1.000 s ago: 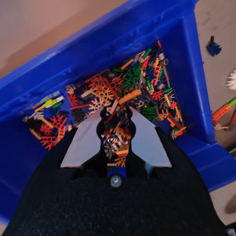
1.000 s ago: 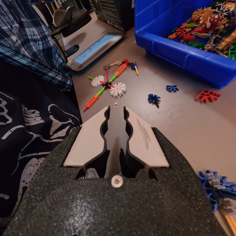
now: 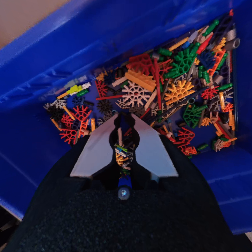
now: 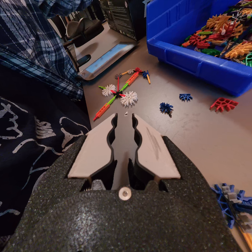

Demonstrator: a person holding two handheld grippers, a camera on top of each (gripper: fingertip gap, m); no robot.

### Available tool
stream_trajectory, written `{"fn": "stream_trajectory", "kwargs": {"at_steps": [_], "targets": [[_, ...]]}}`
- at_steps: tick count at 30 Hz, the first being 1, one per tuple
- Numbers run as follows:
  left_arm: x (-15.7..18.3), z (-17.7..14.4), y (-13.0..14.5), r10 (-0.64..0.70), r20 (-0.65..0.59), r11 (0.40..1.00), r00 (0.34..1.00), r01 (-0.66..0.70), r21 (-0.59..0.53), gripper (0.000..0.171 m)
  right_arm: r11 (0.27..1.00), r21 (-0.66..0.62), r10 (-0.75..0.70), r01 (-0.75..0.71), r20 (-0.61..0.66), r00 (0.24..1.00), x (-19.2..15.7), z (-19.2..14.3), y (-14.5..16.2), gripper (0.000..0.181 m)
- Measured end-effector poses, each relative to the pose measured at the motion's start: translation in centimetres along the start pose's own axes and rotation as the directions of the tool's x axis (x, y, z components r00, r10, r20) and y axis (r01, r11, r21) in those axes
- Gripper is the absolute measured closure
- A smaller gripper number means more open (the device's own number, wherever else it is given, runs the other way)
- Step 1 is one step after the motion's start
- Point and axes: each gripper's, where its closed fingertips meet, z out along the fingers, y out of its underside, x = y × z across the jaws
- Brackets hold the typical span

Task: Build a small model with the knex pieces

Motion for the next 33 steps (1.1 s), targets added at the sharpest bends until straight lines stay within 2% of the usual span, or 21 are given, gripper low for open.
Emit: {"fn": "stream_trajectory", "kwargs": {"at_steps": [5, 8, 10, 12, 17, 21, 27, 33], "targets": [[-1.8, -0.6, 0.1, -0.057, 0.053, 0.998, 0.997, 0.055, 0.033, 0.144, 1.0, 0.006, 0.002, -0.002, 0.004, 1.0, 0.0, -0.1, -0.1, 0.161], [-1.7, 0.1, 0.8, -0.051, 0.045, 0.999, 0.998, 0.052, -0.013, 0.142, 1.0, 0.008, 0.007, -0.007, 0.01, 1.0, 0.0, -0.1, -0.1, 0.161], [-1.5, 0.6, 1.1, -0.036, 0.036, 0.999, 0.999, 0.038, -0.036, 0.145, 1.0, 0.005, 0.009, -0.009, 0.015, 1.0, -0.1, -0.1, -0.1, 0.161], [-1.8, 0.6, 0.7, -0.047, 0.045, 0.999, 0.998, 0.047, -0.017, 0.143, 1.0, 0.007, 0.01, -0.01, 0.015, 1.0, -0.1, -0.1, -0.1, 0.161], [-1.6, 0.8, 0.6, -0.035, 0.023, 0.999, 0.999, 0.035, -0.003, 0.15, 1.0, 0.01, 0.009, -0.009, 0.013, 1.0, 0.0, -0.1, -0.1, 0.161], [-1.6, 0.5, 0.9, -0.034, 0.055, 0.999, 0.998, 0.034, -0.004, 0.15, 1.0, 0.013, 0.004, -0.005, 0.013, 1.0, -0.1, -0.1, -0.1, 0.161], [-0.9, -2.3, 1.0, -0.062, 0.126, 0.997, 0.99, 0.056, 0.053, 0.15, 1.0, 0.006, -0.01, 0.01, 0.013, 1.0, -0.2, 0.0, 0.0, 0.161], [1.7, -6.3, 0.7, -0.041, 0.2, 0.993, 0.979, 0.018, 0.114, 0.15, 0.999, 0.008, -0.032, 0.032, 0.001, 0.999, -0.3, 0.0, -0.1, 0.16]]}}
